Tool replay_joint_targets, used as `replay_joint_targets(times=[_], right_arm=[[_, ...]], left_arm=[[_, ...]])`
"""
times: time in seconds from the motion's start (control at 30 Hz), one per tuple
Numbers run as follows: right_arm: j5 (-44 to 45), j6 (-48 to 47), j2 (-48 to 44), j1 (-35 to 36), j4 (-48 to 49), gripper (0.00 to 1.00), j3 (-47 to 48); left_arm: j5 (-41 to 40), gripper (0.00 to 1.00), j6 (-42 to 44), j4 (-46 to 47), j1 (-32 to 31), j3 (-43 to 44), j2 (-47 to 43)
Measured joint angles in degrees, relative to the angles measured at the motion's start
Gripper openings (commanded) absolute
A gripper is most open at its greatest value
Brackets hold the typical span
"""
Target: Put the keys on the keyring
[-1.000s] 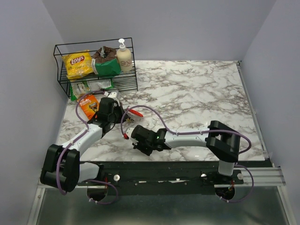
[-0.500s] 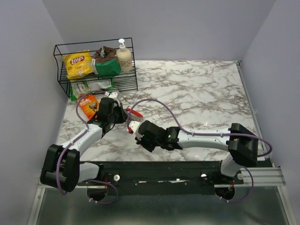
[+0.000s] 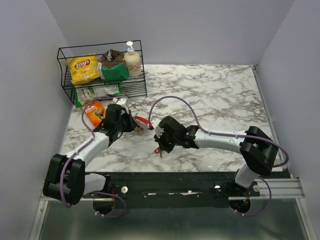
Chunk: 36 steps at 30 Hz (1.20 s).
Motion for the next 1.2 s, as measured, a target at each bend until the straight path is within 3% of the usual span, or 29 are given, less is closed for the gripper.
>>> replay_joint_targets(times=[0.2,0.57,0.87,1.2], right_arm=[[-4.52,-1.53,-2.64,-2.29,1.11,0.01,-2.58],[-12.00,-9.66,-18.86,-5.31,2.78,0.01,-5.31],[-25.35,-14.27,-26.05,-6.36,2.93,0.01,-8.96],[-32.92,-16.04,-28.59,-9.40,2.95,0.01,-9.27]], left_arm=[[1.92,0.00,0.94,1.38,-0.44,-0.28,-0.20],[3.43,0.00,3.54,7.69,-3.10,-4.98,-9.86],[4.04,0.00,9.18,14.67,-10.84,-7.82,-12.20],[3.91,0.00,19.98,21.92,-18.08,-12.59,-11.10]])
